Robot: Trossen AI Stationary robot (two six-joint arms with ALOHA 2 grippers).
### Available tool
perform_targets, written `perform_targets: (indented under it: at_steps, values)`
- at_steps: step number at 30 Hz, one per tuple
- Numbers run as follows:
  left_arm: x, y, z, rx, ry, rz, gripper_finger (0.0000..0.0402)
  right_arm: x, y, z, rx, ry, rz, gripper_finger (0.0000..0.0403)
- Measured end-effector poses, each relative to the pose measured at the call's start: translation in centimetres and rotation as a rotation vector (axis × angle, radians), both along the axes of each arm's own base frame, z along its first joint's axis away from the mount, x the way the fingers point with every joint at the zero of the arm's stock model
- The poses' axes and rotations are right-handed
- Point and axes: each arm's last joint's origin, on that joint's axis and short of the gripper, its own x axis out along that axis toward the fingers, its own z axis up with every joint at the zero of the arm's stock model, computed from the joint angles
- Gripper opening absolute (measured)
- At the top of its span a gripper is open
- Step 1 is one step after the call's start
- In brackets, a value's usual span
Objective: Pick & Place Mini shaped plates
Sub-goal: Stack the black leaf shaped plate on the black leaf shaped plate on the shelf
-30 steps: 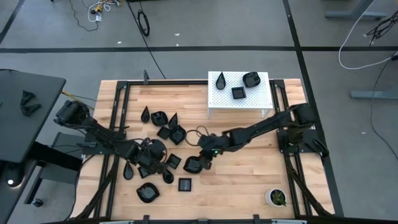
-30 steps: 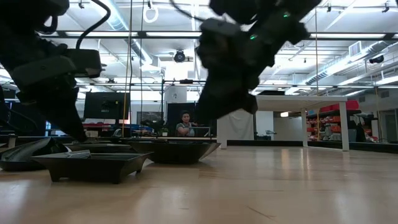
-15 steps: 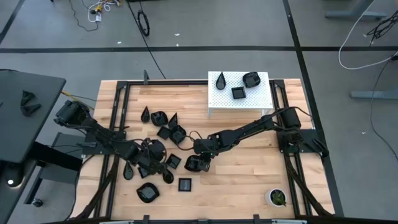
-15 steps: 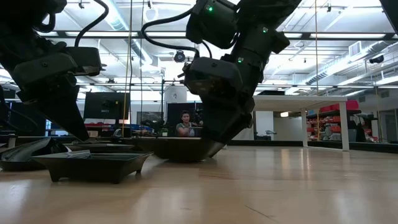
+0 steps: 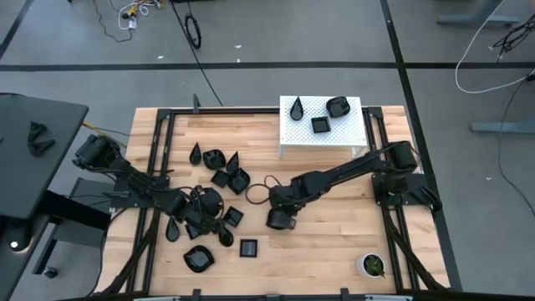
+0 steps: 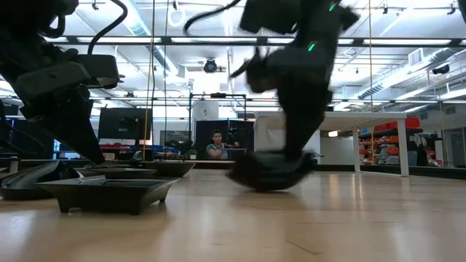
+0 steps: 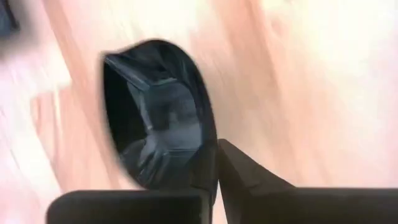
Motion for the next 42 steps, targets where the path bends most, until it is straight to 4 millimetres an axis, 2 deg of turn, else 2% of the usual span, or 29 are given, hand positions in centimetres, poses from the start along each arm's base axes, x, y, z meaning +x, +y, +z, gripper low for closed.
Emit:
perform_targets:
  at_steps: [5, 10, 14, 19, 24, 29, 32, 34, 38, 42]
  values:
    - [0.0, 0.0, 0.0, 0.006, -0.003, 0.002, 0.0018, -2.3, -0.2, 1.1, -0.129, 0.079, 0.144, 0.0007]
    - [0.0, -0.1, 0.0, 0.012, -0.009, 0.002, 0.0018, -3.3, -0.9, -0.1, -0.192, 0.123, 0.281, 0.0005]
    - [0.0, 0.0, 0.0, 0.019, -0.013, 0.006, 0.0018, -3.7, -1.8, -0.6, -0.315, 0.149, 0.252, 0.0025]
    - [0.0, 0.0, 0.0, 0.02, -0.015, 0.007, 0.0018, -3.9, -2.3, 0.1, -0.414, 0.156, 0.169, 0.0068]
    - [0.0, 0.0, 0.1, 0.019, -0.015, 0.007, 0.0018, -4.1, -0.9, 1.9, -0.338, 0.061, 0.134, 0.0117]
    - [0.0, 0.0, 0.0, 0.019, -0.015, 0.007, 0.0018, -3.8, 2.7, 2.5, -0.216, -0.093, 0.231, 0.0149]
    - [0.0, 0.0, 0.1, 0.018, -0.017, 0.007, 0.0018, -3.7, 4.6, 1.5, -0.246, -0.141, 0.319, 0.0155]
    - [0.0, 0.0, 0.1, 0.017, -0.017, 0.007, 0.0018, -4.1, 5.2, 0.5, -0.3, -0.138, 0.335, 0.0155]
    - [0.0, -0.1, 0.1, 0.016, -0.02, 0.007, 0.0018, -4.9, 4.9, -1.2, -0.378, -0.135, 0.315, 0.0146]
    - [0.1, 0.0, 0.1, 0.024, -0.025, 0.011, 0.0018, -5.2, 4.3, -2.3, -0.366, -0.146, 0.275, 0.0132]
